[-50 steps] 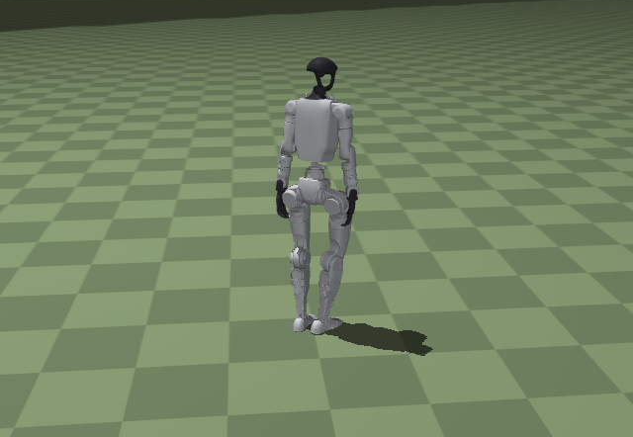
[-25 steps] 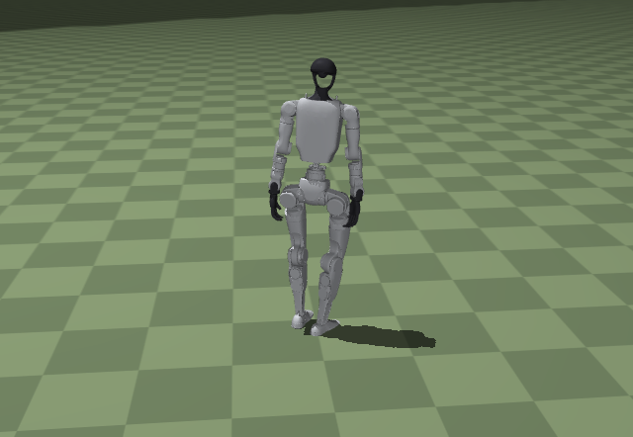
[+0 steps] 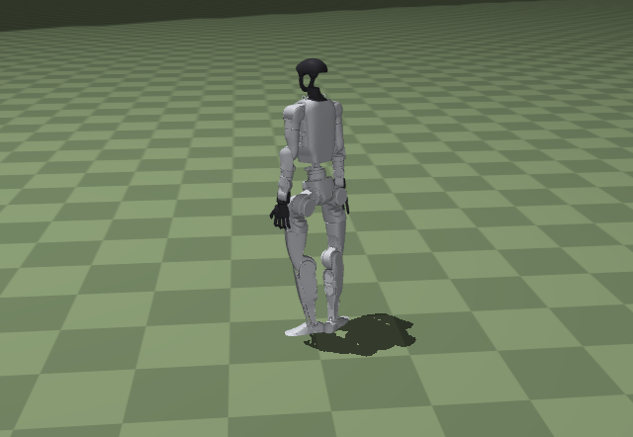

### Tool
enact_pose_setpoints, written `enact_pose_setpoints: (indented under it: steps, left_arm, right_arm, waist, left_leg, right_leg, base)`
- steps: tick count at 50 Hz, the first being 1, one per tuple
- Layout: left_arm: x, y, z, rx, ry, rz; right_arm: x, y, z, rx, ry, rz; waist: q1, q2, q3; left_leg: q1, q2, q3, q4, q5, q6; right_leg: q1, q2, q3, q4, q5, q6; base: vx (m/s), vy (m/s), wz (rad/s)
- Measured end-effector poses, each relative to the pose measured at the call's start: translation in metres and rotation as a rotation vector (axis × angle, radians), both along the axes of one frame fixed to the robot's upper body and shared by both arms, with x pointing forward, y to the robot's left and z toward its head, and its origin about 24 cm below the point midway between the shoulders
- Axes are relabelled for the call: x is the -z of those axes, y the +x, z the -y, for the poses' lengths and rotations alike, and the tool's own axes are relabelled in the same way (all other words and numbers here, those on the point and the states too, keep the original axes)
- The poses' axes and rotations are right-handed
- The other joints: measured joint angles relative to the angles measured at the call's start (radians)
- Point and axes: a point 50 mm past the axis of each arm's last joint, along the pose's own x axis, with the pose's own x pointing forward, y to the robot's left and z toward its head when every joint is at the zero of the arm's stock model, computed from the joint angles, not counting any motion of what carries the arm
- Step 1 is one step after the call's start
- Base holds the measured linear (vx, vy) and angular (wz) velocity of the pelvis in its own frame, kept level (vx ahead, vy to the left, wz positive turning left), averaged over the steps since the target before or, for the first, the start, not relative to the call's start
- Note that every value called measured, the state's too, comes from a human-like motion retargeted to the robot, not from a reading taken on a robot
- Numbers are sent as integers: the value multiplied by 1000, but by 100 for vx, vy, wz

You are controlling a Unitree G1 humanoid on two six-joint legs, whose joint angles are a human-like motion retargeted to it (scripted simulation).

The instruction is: In place motions

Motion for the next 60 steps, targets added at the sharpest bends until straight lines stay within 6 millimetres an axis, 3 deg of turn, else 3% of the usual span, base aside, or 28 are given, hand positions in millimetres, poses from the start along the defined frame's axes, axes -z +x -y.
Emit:
enact_pose_setpoints:
  steps: [5,7,10,13,16,20,23,25,27,28,29,32,36,44,49,53,60]
  left_arm:
    - [1,-6,0,5,3,-6]
    - [1,-11,2,0,-5,-19]
    - [2,-21,4,15,-23,-50]
    - [1,-20,-1,62,-17,-60]
    - [-1,-10,-10,119,9,-44]
    - [-4,5,-20,160,37,-14]
    - [-5,15,-19,165,42,21]
    - [-5,21,-16,166,33,42]
    - [-6,26,-15,168,29,54]
    - [-6,27,-16,176,29,55]
    - [-6,28,-15,190,26,52]
    - [-4,24,-6,199,16,31]
    - [0,2,1,140,-21,-2]
    - [0,-38,-4,121,-30,-135]
    - [0,-48,-7,100,-32,-166]
    - [0,-48,-6,94,-47,-163]
    - [0,-29,-3,122,-50,-108]
  right_arm:
    - [0,8,-4,-34,47,28]
    - [-1,12,-1,-65,31,47]
    - [-1,10,3,-77,13,62]
    - [-1,8,5,-15,9,72]
    - [-1,4,3,76,28,66]
    - [0,-11,1,122,36,27]
    - [-1,-25,3,116,15,-18]
    - [-1,-34,5,107,5,-53]
    - [-2,-41,4,90,4,-88]
    - [-2,-44,4,88,6,-105]
    - [-2,-46,3,92,8,-118]
    - [-1,-45,0,109,16,-121]
    - [0,-32,-3,64,30,-67]
    - [2,1,-24,63,131,42]
    - [2,10,-30,-9,155,86]
    - [2,4,-29,-38,147,68]
    - [2,-24,-15,-3,81,-51]
  waist:
    - [61,-26,6]
    - [56,3,4]
    - [-14,95,-13]
    - [-74,142,-8]
    - [-147,156,32]
    - [-237,141,67]
    - [-286,88,95]
    - [-300,46,118]
    - [-257,-1,128]
    - [-217,-24,124]
    - [-199,-36,127]
    - [-140,-49,143]
    - [-163,-31,117]
    - [-143,-29,94]
    - [-141,-28,90]
    - [-133,-32,90]
    - [-112,-42,99]
  left_leg:
    - [7,-33,-41,-11,-37,-3]
    - [3,-17,-67,-13,-50,-1]
    - [-41,53,-179,15,-68,14]
    - [-99,88,-277,51,-74,40]
    - [-117,85,-372,46,-58,62]
    - [-132,35,-524,34,-34,83]
    - [-107,-48,-624,30,-27,97]
    - [-68,-105,-676,27,-26,106]
    - [-33,-144,-670,26,-33,109]
    - [-23,-159,-653,26,-37,110]
    - [-15,-172,-664,29,-35,113]
    - [10,-188,-687,34,-30,118]
    - [30,-198,-722,24,-35,124]
    - [45,-199,-731,11,-45,113]
    - [49,-197,-737,8,-48,109]
    - [44,-198,-741,17,-50,107]
    - [16,-212,-771,61,-59,101]
  right_leg:
    - [35,-21,-26,7,45,12]
    - [49,-28,4,53,102,1]
    - [39,-44,107,177,179,-97]
    - [-123,-81,490,376,88,-88]
    - [-259,-16,782,458,25,-55]
    - [-364,128,1092,345,22,-32]
    - [-373,210,1339,183,48,-37]
    - [-350,217,1446,86,141,-52]
    - [-289,183,1378,40,179,-94]
    - [-254,151,1223,36,160,-113]
    - [-236,136,1187,33,156,-110]
    - [-201,129,1277,26,151,-83]
    - [-148,141,1206,-30,160,-95]
    - [-125,146,1195,-51,158,-103]
    - [-114,150,1185,-61,159,-105]
    - [-105,147,1169,-68,156,-105]
    - [-90,132,1142,-85,155,-101]
  base:
    - [1,-10,27]
    - [2,-10,67]
    - [4,-14,155]
    - [-9,-22,164]
    - [-17,-26,205]
    - [-8,-21,217]
    - [0,-12,215]
    - [8,-6,161]
    - [14,-2,33]
    - [15,1,9]
    - [13,4,54]
    - [10,5,50]
    - [22,5,39]
    - [6,2,4]
    - [0,0,0]
    - [0,0,0]
    - [-2,4,27]
